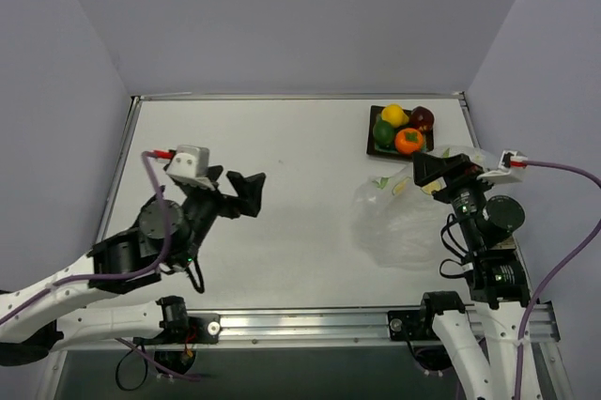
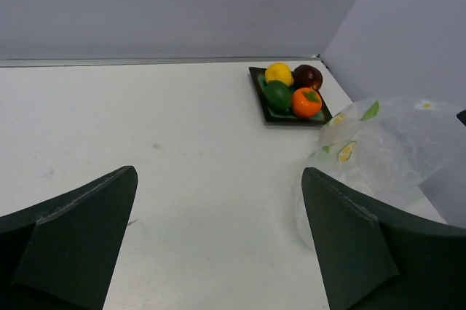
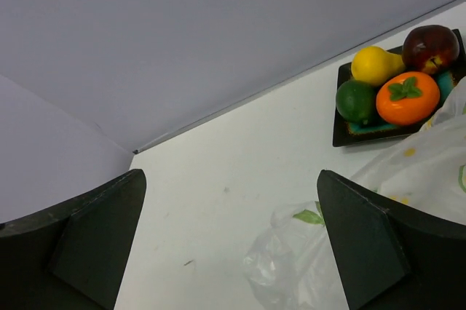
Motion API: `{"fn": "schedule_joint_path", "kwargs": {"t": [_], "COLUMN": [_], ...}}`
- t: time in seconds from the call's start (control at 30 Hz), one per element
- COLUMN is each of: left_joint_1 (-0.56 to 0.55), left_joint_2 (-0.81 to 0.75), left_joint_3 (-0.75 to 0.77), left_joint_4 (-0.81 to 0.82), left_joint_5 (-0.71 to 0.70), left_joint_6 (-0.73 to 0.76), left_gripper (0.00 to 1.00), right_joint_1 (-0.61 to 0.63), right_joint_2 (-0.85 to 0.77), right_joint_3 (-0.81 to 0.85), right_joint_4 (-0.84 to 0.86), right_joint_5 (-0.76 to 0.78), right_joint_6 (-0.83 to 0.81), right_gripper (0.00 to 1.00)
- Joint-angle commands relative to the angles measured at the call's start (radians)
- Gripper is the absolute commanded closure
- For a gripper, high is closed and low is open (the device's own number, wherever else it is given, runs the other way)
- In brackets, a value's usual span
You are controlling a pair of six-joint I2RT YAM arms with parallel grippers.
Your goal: Take the fake fruits out of the plastic bag
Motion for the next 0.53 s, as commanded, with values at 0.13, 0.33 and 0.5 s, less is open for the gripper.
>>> {"fn": "schedule_joint_path", "kwargs": {"t": [0.13, 0.33, 0.5], "left_joint_1": [0.001, 0.001, 0.003], "left_joint_2": [-0.139, -0.069, -0.056], "left_joint_3": [-0.021, 0.024, 0.004], "left_joint_4": [-0.205, -0.208, -0.156], "left_joint_5": [-0.050, -0.001, 0.007], "left_joint_6": [0.003, 0.060, 0.061], "left_gripper": [0.06, 0.06, 0.06], "right_joint_1": [0.003, 0.002, 0.003], "right_joint_2": [-0.106, -0.026, 0.032], "right_joint_3": [0.020, 0.014, -0.010], "right_joint_4": [0.033, 0.024, 0.039], "right_joint_5": [0.024, 0.024, -0.018], "right_joint_6": [-0.058, -0.023, 0.019], "right_gripper": [0.00, 0.01, 0.01]}}
